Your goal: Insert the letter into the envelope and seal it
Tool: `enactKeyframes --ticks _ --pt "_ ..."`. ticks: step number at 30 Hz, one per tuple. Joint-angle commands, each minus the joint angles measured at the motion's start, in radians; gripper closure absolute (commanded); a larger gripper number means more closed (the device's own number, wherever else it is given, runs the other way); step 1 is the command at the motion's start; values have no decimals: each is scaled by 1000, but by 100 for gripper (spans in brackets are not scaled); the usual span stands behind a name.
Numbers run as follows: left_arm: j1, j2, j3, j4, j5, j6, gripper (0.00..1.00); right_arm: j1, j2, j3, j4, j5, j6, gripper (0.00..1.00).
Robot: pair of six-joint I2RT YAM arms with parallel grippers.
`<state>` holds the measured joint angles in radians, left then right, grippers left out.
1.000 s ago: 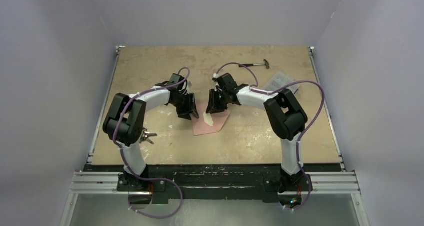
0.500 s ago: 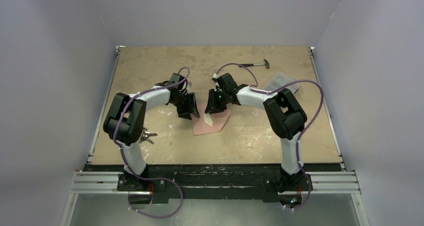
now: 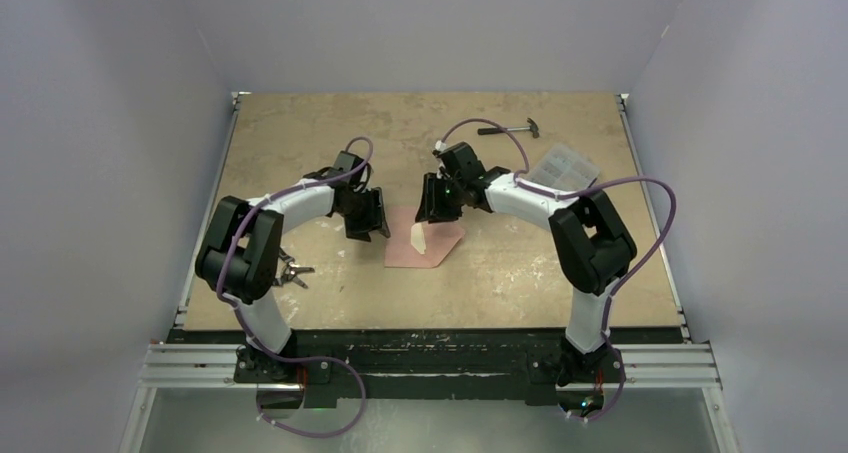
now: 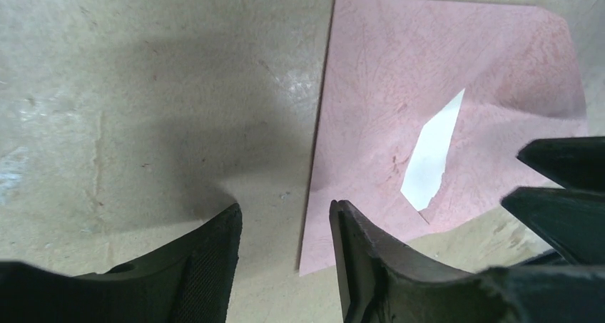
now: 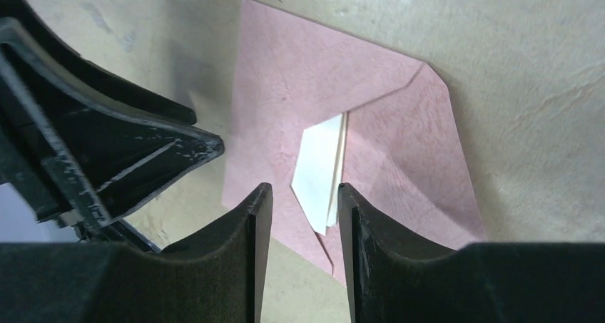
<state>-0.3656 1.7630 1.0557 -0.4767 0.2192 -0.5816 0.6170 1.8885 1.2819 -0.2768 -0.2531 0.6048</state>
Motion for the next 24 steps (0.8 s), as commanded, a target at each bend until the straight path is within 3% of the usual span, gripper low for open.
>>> enactKeyframes --ticks 1,24 --pt "2 28 -63 -8 62 15 52 5 -21 -46 4 -11 11 58" --pt "-1 102 -116 94 269 -8 63 20 36 -114 95 -108 23 56"
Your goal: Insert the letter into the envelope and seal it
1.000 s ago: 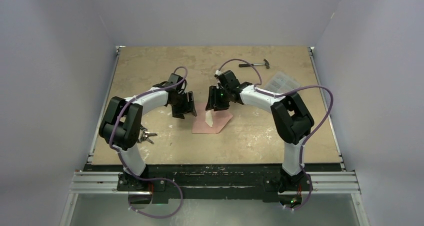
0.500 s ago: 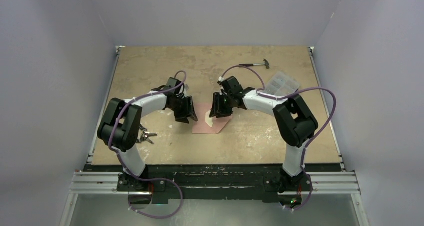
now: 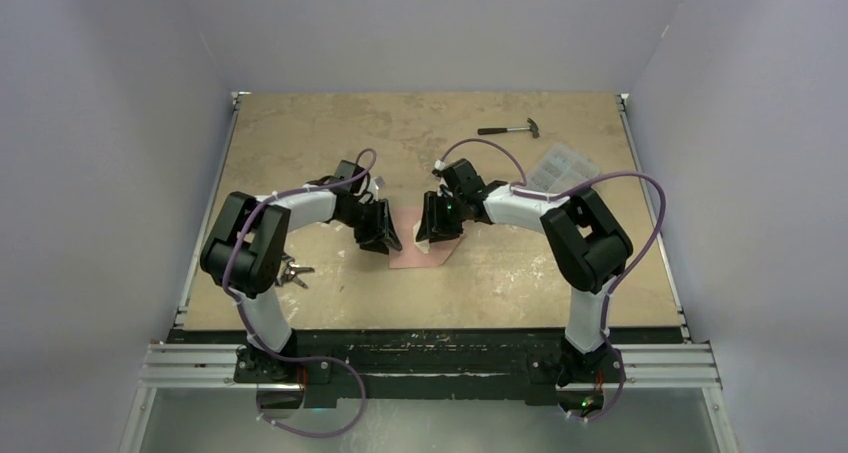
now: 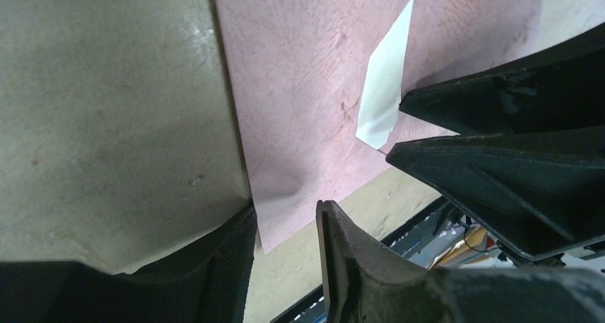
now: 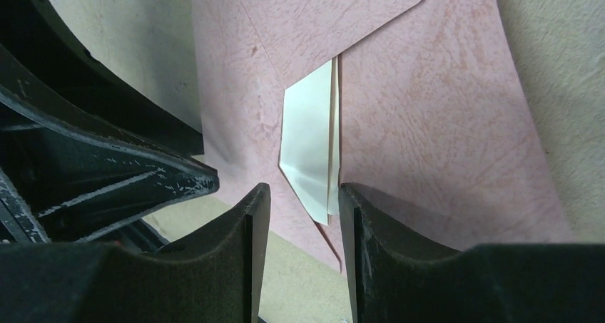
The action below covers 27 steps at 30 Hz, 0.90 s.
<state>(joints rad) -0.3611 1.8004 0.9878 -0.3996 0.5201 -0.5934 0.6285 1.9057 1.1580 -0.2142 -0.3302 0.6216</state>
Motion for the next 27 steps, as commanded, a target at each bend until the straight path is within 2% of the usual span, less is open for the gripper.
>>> enactKeyframes --ticks 1,13,21,27 --pt "-6 68 -50 24 -25 0 63 10 24 11 33 -34 5 56" --pt "-6 69 -49 41 -38 -7 63 13 17 14 4 -66 0 56" --pt "4 12 46 -29 -123 36 60 -8 -100 112 -67 73 -23 51" --pt "33 -84 104 -35 -295 31 55 -55 -217 148 -115 275 -122 48"
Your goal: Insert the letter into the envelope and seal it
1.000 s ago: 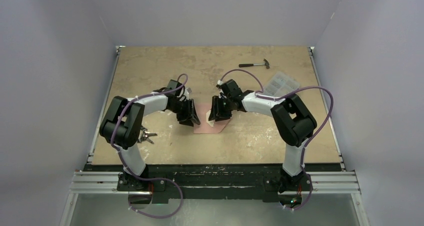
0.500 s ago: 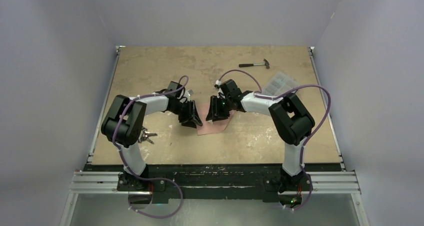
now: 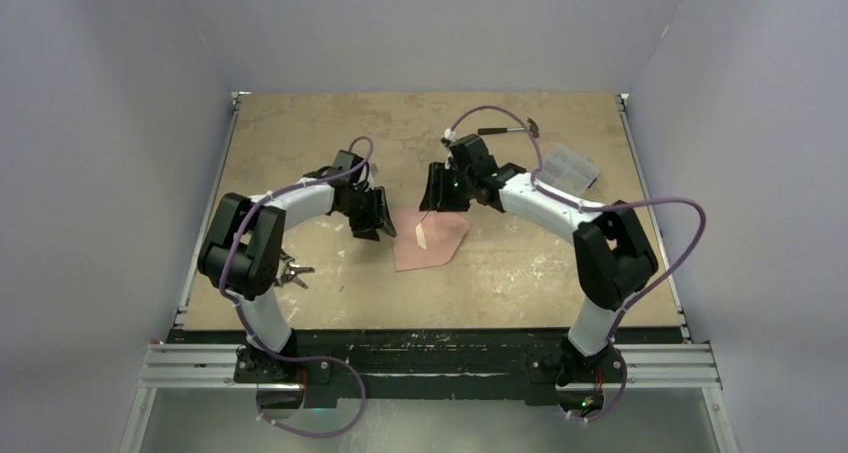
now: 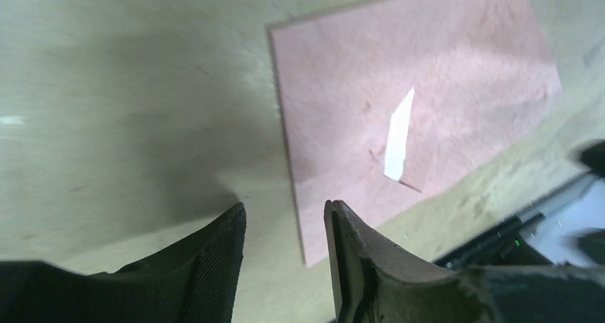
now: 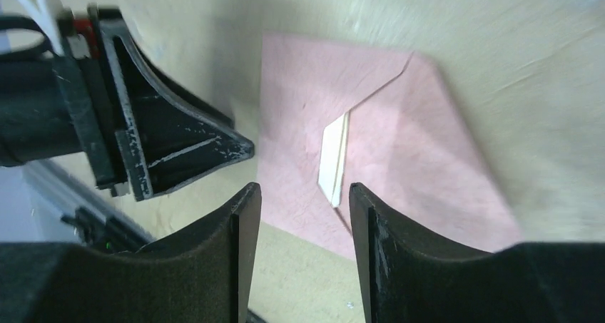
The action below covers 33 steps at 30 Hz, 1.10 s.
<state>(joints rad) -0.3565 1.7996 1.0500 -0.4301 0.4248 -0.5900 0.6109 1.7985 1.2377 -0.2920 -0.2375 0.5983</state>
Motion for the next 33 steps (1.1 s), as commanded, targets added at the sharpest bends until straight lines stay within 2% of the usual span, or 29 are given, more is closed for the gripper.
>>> enactKeyframes --ticks 1,4,6,8,15,19,33 --pt "31 -103 43 3 -231 22 55 -44 -121 75 -53 222 -145 47" --pt "33 -172 36 42 -324 7 53 -56 -130 95 -164 423 -327 45" --pt "34 -214 26 73 -376 -5 51 -77 -113 116 -262 602 -393 44" --pt "34 -242 21 109 -399 -17 49 -115 -99 116 -314 644 -433 44" --pt "36 -228 31 162 -342 -44 48 -191 -34 92 -316 652 -481 43" --pt "35 -218 23 158 -324 -52 47 -222 13 86 -294 592 -482 44" --pt "36 -196 25 148 -319 -53 46 -261 105 94 -243 563 -463 46"
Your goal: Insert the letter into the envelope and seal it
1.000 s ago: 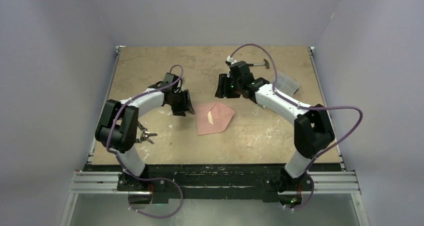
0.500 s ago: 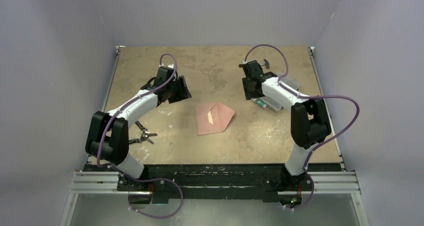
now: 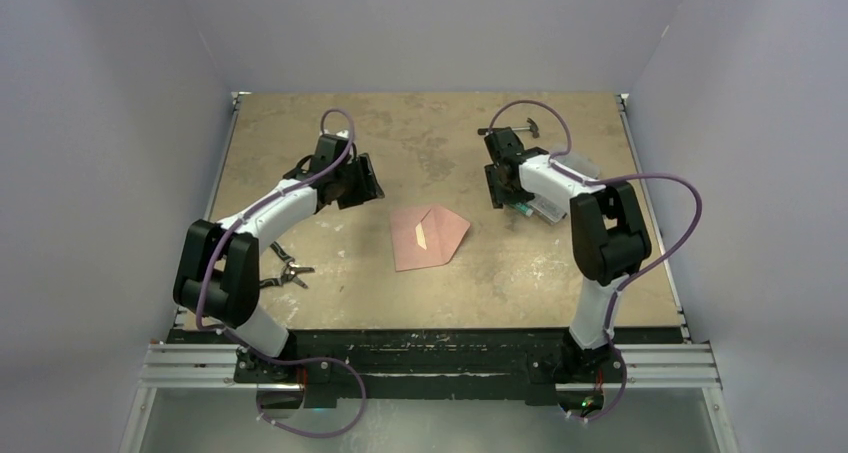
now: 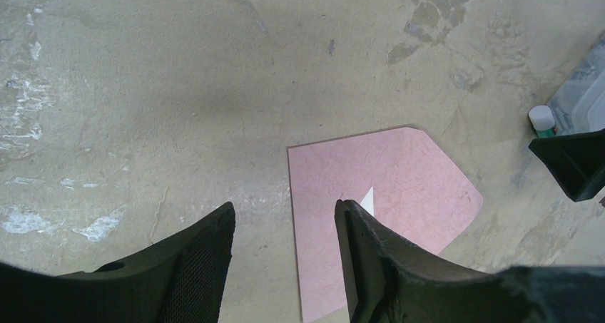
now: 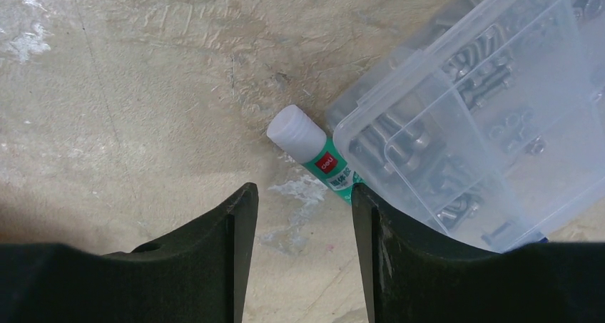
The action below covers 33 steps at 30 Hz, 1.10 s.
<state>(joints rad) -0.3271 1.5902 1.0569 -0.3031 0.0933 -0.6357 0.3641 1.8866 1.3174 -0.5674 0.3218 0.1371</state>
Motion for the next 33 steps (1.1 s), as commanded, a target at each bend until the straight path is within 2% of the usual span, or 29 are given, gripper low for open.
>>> enactKeyframes --ticks 1,14,17,20,22,28,33 --pt "7 16 20 21 14 -8 46 -16 22 14 34 5 -2 46" --pt "7 31 19 21 19 3 46 -41 57 7 39 -46 -1 42" --pt "8 31 17 21 22 4 46 -42 61 8 30 -68 8 50" --pt "8 21 12 26 22 7 46 -41 53 9 28 -83 24 70" --pt "8 9 10 33 21 7 46 -42 53 12 26 -93 35 77" --pt "8 -32 3 64 49 24 45 -42 -11 -8 91 -213 81 87" --pt "5 -48 -11 194 305 48 38 -41 -197 -76 311 -464 189 87"
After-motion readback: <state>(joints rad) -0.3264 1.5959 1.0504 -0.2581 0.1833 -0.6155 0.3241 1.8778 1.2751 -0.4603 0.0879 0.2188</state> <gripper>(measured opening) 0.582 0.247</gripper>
